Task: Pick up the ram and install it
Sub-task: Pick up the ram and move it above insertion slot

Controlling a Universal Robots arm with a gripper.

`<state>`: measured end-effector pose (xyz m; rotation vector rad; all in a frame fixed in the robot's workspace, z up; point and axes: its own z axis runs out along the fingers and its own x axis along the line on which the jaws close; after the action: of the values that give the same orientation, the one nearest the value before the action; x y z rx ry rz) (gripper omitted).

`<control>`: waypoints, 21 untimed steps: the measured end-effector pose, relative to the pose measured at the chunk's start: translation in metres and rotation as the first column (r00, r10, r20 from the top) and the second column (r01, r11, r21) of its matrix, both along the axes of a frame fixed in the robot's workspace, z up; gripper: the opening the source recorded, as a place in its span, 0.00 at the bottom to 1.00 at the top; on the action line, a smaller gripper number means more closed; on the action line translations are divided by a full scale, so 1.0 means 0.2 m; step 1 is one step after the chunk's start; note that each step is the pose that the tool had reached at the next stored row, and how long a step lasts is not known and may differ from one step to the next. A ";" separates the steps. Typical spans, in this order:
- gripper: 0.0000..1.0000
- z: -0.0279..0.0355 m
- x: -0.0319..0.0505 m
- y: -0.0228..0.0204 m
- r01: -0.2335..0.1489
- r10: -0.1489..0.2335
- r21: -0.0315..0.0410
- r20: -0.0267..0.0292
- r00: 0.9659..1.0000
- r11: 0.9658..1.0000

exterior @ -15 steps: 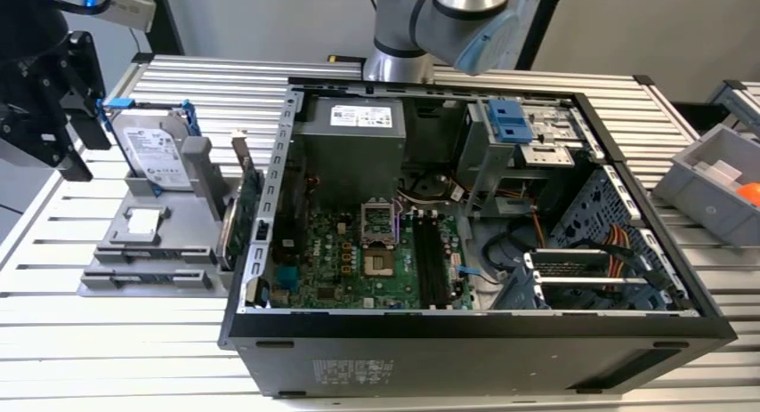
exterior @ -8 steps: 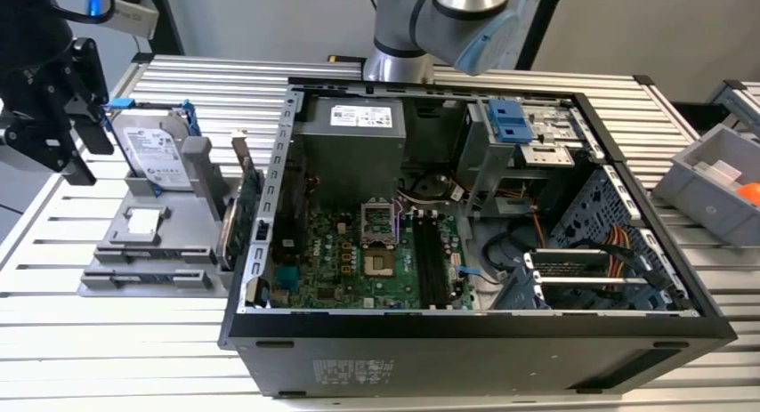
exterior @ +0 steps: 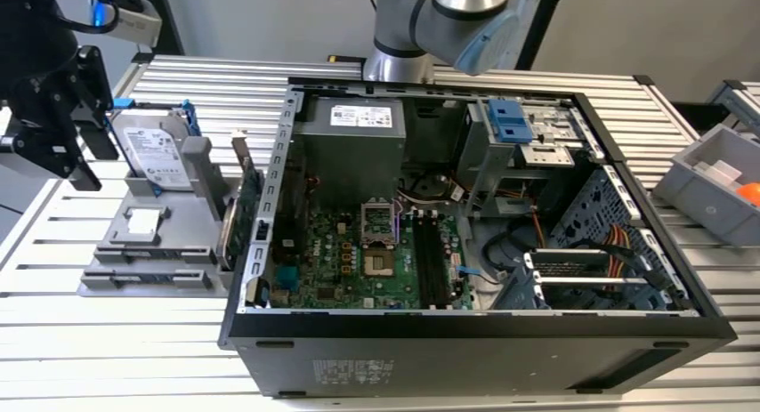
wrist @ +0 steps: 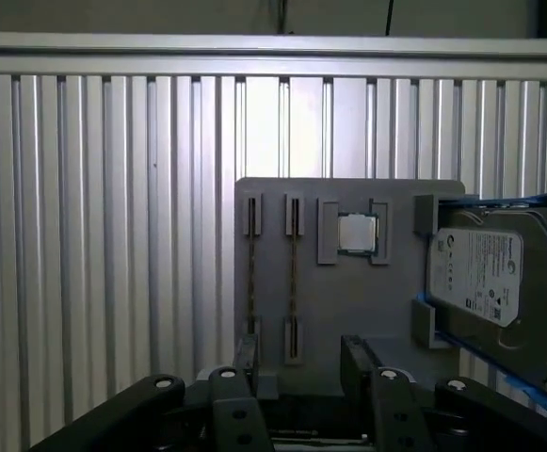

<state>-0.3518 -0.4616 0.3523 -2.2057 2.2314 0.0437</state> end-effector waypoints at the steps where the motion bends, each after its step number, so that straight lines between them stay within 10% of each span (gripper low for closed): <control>1: 1.00 -0.003 0.000 0.000 0.000 0.000 0.000 0.000 1.000 1.000; 21: 1.00 -0.095 -0.018 0.000 0.000 0.000 -0.001 0.003 1.000 1.000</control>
<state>-0.3554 -0.4617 0.3333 -2.2049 2.2303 0.0402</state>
